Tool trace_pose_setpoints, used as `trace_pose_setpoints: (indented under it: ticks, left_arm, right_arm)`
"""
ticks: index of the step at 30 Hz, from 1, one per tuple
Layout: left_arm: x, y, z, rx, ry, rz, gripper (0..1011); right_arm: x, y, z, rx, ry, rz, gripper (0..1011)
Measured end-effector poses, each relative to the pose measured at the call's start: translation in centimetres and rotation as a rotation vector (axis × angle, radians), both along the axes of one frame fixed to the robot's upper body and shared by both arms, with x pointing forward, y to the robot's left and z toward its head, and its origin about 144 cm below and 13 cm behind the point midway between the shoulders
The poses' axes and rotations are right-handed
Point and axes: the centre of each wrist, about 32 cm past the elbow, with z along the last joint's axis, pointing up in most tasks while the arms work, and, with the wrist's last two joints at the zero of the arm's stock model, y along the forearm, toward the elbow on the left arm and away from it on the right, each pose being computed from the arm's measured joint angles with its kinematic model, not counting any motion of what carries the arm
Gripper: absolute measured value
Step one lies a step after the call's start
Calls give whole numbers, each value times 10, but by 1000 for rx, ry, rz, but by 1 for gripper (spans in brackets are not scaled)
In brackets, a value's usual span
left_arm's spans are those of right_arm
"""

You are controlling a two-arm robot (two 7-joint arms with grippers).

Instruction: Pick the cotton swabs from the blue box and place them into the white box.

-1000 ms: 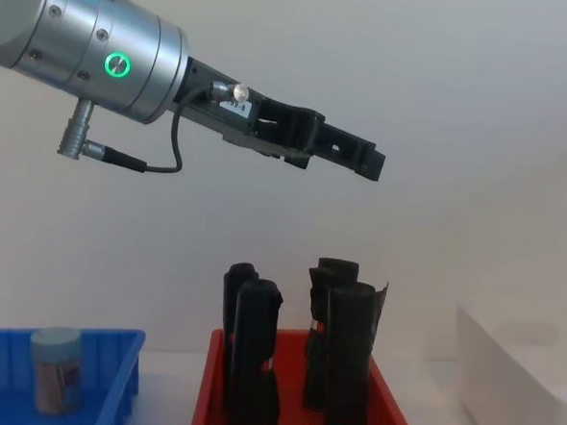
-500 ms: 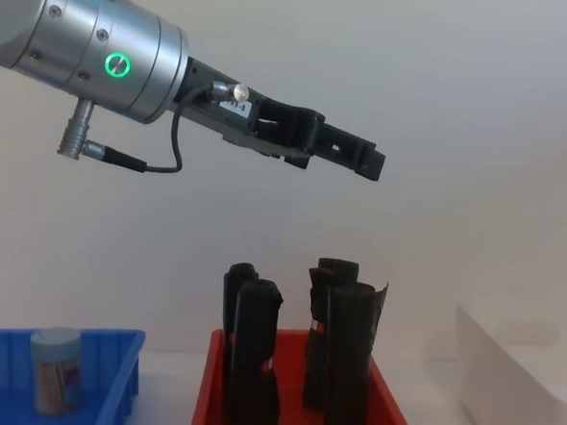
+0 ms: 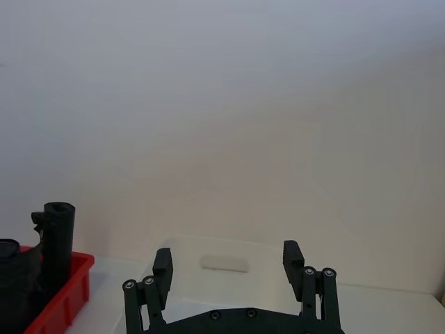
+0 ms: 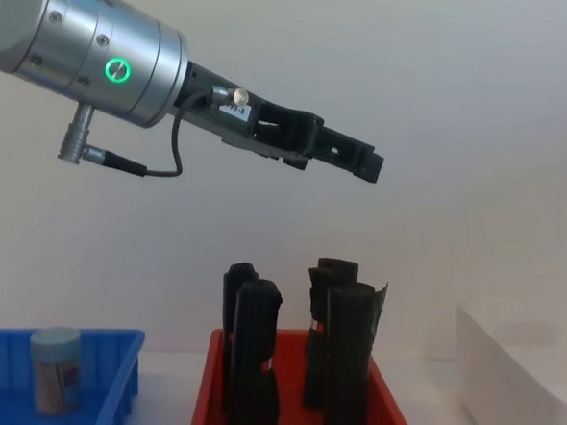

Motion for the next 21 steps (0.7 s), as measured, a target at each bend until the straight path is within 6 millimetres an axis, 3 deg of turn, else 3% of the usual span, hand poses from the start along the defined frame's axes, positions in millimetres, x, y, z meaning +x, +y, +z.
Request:
trace_pose_setpoints:
  ticks: [13, 21]
  left_arm:
    - [-9, -1, -30, 12, -99, 81, 1004]
    - [-18, -3, -52, 14, -171, 139, 1004]
  right_arm:
    - [-30, 51, 0, 49, 33, 152, 1001]
    - [-42, 69, 2, 70, 44, 204, 1001]
